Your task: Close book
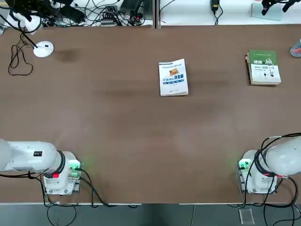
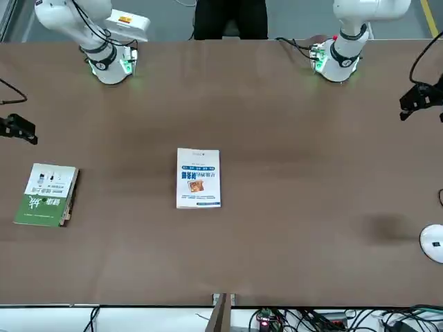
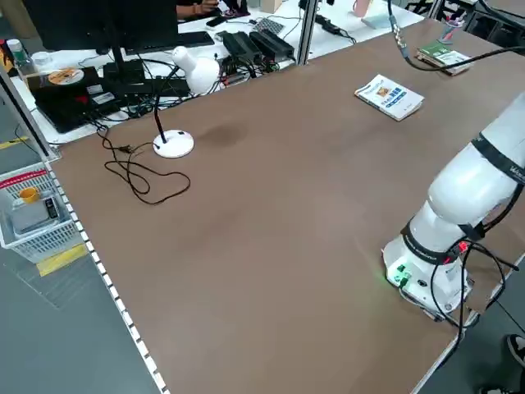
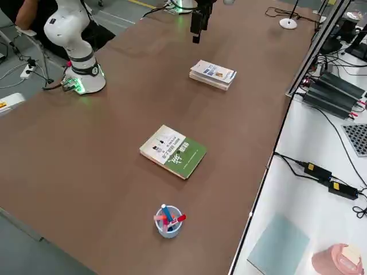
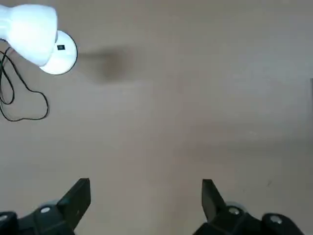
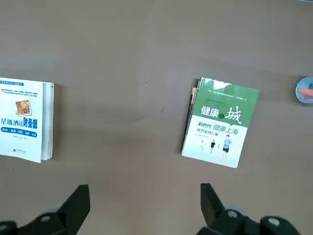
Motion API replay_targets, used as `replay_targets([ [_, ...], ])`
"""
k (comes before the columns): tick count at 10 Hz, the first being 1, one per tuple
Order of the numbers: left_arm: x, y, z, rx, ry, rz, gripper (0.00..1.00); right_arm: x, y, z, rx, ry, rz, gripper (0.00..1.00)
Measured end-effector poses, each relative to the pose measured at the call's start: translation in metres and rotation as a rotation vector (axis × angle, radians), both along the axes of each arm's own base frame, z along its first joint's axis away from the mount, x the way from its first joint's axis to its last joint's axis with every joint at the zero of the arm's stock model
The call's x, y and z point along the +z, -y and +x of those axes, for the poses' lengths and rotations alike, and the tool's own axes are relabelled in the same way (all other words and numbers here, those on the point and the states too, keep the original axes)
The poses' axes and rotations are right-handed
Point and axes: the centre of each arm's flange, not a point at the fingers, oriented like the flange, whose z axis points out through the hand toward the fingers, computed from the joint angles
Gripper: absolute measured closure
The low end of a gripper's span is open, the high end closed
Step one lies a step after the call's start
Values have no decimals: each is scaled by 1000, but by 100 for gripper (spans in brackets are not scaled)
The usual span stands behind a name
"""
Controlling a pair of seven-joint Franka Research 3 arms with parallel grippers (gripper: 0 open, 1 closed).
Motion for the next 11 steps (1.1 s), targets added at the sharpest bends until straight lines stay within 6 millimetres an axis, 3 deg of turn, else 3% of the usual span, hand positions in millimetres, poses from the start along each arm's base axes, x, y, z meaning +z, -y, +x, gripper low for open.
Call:
replay_targets([
  [11,1,0,4,-5,38,-4,0,1,-4,0,5,6,0,0],
])
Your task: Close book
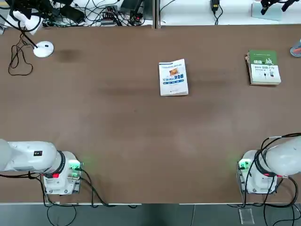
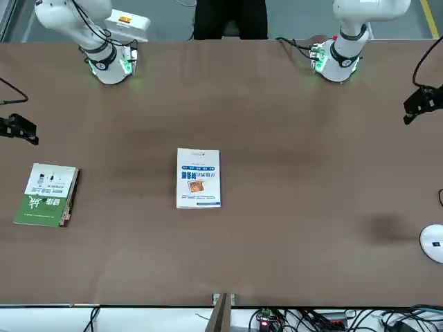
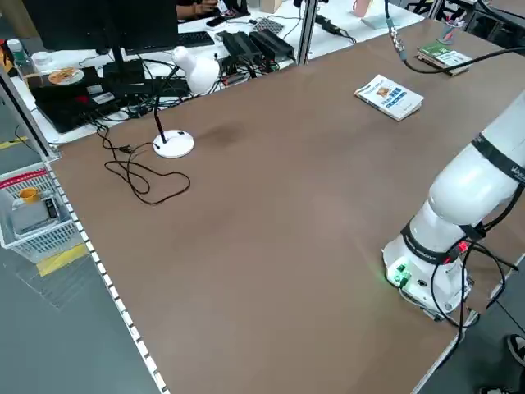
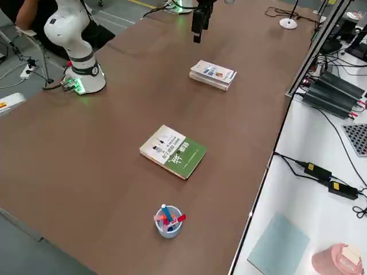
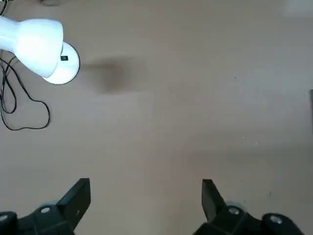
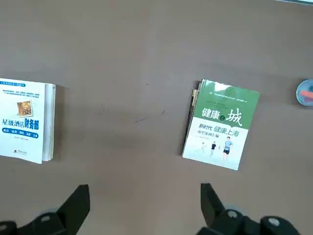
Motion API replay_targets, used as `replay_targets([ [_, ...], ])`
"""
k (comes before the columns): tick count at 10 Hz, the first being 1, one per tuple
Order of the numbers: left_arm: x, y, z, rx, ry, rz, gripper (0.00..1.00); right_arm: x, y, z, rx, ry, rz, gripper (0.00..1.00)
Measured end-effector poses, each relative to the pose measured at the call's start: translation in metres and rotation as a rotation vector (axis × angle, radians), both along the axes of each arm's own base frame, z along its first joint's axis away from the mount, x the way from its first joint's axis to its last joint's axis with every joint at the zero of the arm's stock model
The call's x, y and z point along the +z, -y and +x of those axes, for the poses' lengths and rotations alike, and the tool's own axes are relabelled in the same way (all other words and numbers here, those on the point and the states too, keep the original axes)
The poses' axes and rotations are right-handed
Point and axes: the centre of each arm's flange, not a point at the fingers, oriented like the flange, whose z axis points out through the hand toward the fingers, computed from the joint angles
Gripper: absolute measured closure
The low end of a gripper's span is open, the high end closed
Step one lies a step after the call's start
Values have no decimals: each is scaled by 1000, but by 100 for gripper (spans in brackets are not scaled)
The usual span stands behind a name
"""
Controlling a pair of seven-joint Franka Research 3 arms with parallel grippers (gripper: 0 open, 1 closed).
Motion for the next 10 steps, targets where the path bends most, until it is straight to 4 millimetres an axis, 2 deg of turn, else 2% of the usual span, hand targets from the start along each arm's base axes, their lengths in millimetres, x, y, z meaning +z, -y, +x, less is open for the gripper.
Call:
replay_targets([
  [10,-8,-10,-5,25,-60,3,0,3,3,0,-73,11,3,0],
])
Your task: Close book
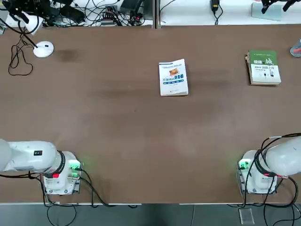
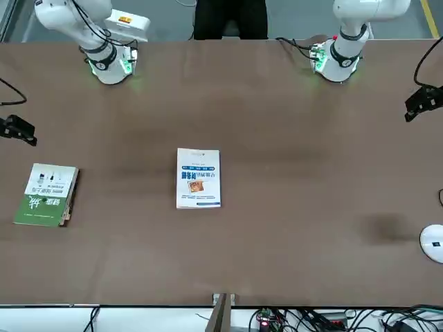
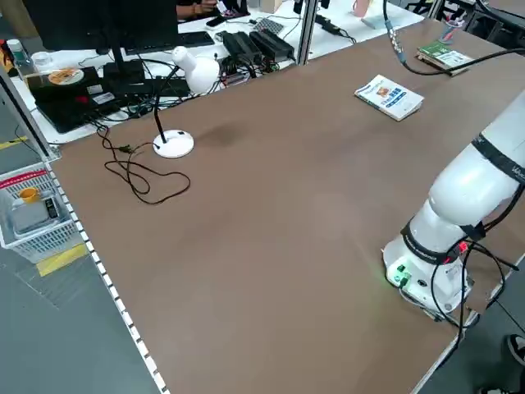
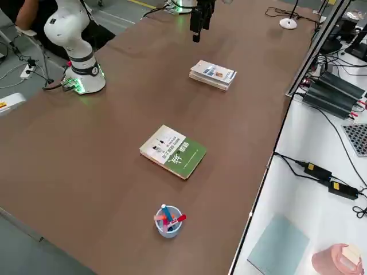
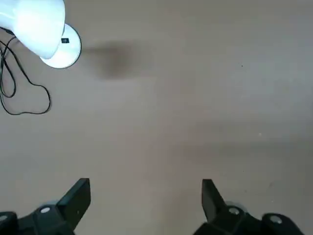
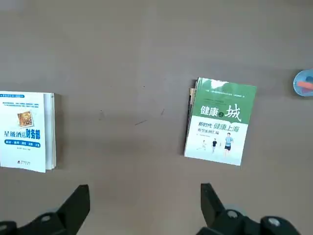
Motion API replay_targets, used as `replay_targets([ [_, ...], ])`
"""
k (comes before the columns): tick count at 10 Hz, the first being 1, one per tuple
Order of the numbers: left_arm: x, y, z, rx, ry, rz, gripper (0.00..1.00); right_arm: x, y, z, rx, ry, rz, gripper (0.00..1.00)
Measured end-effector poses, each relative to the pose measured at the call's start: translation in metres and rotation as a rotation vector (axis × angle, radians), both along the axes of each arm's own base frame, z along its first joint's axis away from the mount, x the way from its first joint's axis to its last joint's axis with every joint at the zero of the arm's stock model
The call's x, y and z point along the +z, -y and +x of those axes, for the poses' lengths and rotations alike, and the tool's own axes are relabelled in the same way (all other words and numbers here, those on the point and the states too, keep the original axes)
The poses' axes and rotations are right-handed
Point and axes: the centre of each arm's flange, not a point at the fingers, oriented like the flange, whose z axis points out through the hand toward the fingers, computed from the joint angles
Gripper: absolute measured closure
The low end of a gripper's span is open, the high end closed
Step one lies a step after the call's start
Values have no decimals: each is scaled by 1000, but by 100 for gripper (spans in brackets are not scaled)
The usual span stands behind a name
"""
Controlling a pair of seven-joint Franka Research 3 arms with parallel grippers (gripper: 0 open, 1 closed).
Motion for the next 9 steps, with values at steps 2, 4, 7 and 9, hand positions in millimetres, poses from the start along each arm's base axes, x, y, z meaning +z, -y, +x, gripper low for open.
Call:
replay_targets([
  [2,0,0,0,0,-2,0,0,0,1,0,-2,3,0,0],
  [4,-1,0,-1,0,-6,0,0,0,1,1,-4,7,0,0],
  [7,-1,0,-1,0,-8,1,0,-3,2,1,-6,12,1,0],
  [9,-1,0,-1,0,-11,1,0,-6,3,0,-6,13,3,0],
])
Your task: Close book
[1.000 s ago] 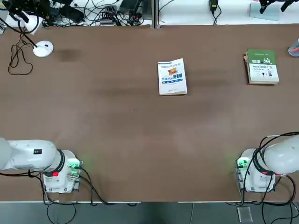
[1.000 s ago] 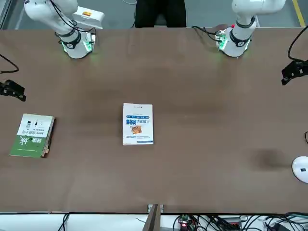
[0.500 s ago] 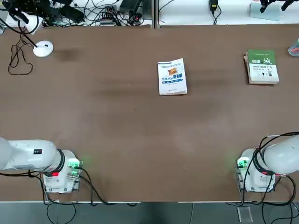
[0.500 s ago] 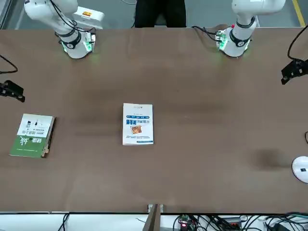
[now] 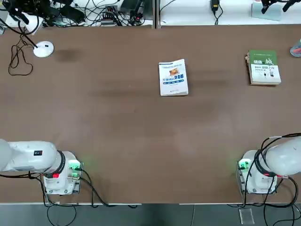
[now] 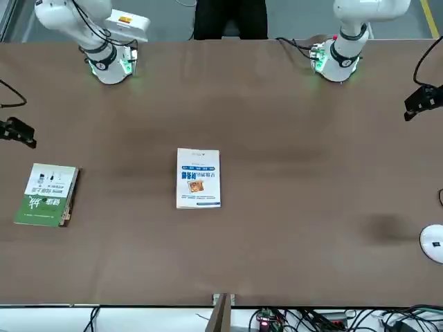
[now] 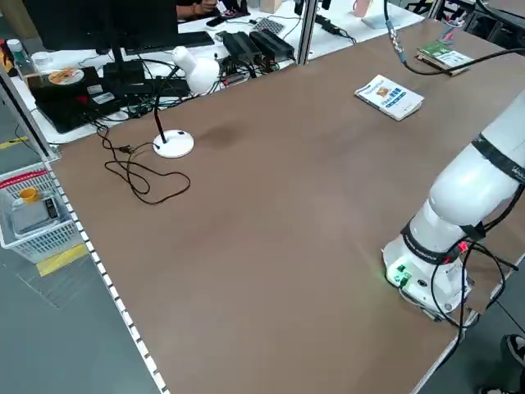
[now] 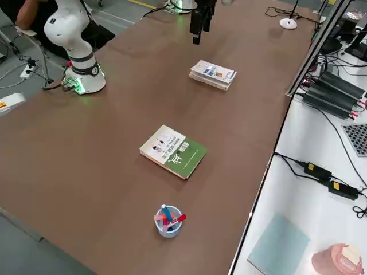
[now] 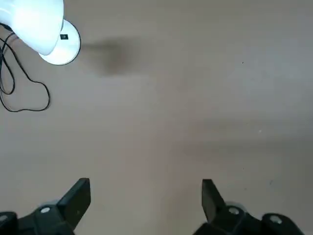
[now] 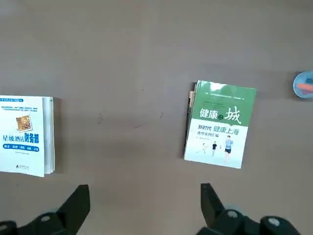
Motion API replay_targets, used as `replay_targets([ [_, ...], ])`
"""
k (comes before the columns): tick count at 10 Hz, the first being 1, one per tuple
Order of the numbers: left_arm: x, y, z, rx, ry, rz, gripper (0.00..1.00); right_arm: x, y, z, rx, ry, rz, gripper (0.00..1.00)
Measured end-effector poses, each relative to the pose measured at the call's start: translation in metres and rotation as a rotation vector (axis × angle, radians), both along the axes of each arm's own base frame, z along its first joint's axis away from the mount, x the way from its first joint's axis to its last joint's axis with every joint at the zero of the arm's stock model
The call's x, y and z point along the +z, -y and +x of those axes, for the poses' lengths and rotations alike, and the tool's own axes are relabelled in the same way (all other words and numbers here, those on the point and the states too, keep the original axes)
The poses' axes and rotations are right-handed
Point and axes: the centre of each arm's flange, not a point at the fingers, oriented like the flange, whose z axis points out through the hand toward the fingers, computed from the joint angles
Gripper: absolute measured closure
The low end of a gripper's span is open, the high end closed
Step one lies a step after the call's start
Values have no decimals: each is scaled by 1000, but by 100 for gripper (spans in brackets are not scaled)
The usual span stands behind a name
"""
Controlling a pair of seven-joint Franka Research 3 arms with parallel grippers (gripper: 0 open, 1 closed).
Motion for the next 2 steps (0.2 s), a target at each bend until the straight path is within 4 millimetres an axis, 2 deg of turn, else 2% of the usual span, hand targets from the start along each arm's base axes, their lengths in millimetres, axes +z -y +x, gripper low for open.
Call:
replay_targets([
  [2,0,0,0,0,-3,0,0,0,1,-1,-1,-1,1,0],
])
